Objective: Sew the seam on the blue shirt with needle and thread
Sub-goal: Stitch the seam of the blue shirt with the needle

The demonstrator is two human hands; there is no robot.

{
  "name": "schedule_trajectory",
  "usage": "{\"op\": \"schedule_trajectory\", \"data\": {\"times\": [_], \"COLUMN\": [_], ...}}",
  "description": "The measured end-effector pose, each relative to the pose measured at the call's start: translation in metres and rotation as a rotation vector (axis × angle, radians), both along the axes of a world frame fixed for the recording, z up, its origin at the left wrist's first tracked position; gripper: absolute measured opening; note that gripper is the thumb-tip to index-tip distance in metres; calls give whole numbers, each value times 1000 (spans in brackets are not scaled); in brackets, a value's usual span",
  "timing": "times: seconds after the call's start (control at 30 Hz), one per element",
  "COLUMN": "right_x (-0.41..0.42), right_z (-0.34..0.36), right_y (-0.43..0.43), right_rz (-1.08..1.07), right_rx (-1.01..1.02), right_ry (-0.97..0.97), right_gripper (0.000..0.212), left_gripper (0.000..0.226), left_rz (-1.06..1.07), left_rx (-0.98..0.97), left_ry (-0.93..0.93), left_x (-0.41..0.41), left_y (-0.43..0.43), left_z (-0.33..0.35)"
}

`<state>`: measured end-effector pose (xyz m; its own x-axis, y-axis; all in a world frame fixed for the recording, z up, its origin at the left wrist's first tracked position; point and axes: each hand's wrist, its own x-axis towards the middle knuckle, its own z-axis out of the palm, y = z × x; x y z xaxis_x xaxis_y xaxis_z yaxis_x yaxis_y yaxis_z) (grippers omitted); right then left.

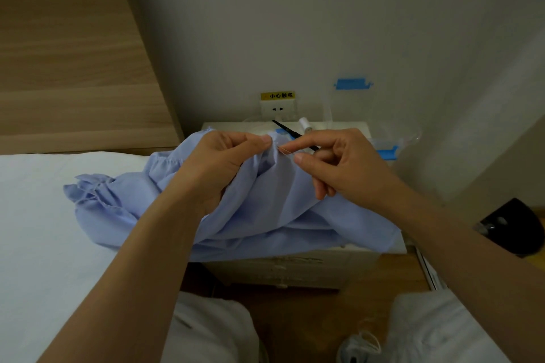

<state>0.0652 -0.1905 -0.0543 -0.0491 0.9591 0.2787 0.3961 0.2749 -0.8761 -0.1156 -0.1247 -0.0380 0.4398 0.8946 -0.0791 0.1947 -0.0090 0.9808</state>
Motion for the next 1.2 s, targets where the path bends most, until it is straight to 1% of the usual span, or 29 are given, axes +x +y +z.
{"op": "schedule_trajectory", "data": {"times": [0.07,0.17,0.23,0.4,0.47,0.53,0.57,0.67,0.73,1.1,1.2], "right_x": [0,1,1,1,1,1,0,-1,-1,0,0], "right_z": [0,-1,-1,-3,-3,-3,-3,-3,-3,-2,-3], "right_y": [0,1,1,1,1,1,1,0,0,1,2], "right_rz": [4,14,16,20,17,13,12,11,13,31,35], "right_rx": [-5,-10,-11,-8,-6,-4,-4,-6,-4,-13,-18], "right_ry": [0,-6,1,3,0,5,10,22,24,32,47], "right_gripper": [21,21,21,21,21,20,20,21,22,22,22], "left_gripper": [23,32,34,22,26,31,30,22,21,22,28], "left_rz": [-2,-47,-32,-4,-2,-46,-57,2,14,21,23], "left_rx": [-7,-66,-77,7,3,-50,-55,7,16,-16,-33], "left_ry": [13,96,114,34,91,140,125,42,23,17,101], "left_x": [1,2,2,0,2,3,4,2,0,2,2], "left_y": [1,10,13,1,8,11,10,3,2,2,6], "left_z": [0,-1,-1,-2,-2,-1,0,-2,-3,1,2]}}
